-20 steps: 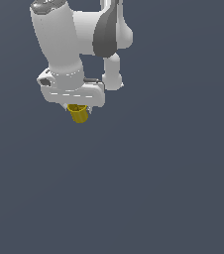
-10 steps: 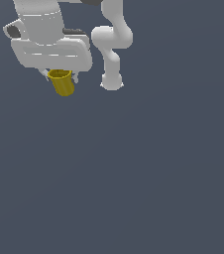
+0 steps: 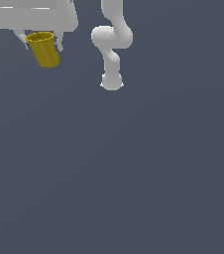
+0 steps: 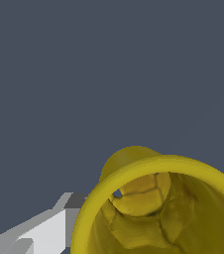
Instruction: Pick up the object and move it to a goal position.
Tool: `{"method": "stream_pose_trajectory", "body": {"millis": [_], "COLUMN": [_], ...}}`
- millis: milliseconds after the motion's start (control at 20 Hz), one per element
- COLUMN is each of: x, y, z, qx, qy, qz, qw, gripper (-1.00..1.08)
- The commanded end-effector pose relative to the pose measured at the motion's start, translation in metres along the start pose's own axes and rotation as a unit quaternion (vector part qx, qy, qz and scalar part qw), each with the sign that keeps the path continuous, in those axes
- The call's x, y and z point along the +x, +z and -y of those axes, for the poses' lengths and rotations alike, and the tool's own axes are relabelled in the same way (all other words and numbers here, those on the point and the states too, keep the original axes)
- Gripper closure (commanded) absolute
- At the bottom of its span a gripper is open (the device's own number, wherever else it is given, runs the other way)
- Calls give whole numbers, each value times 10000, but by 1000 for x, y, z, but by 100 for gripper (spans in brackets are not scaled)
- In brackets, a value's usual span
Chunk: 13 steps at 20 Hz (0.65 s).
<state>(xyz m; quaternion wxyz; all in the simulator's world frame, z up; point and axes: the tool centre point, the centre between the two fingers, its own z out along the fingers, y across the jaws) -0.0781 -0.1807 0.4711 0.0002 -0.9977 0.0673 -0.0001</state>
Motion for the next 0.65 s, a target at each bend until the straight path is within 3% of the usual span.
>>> {"method": "stream_pose_trajectory", "body": {"millis": [0, 600], "x": [-1, -2], "y": [-15, -40], "z": [-4, -12], "qx": [-1, -3], "qy": [-3, -5], "qz": [1, 1], "qw": [10000, 10000], "gripper": [108, 108]}}
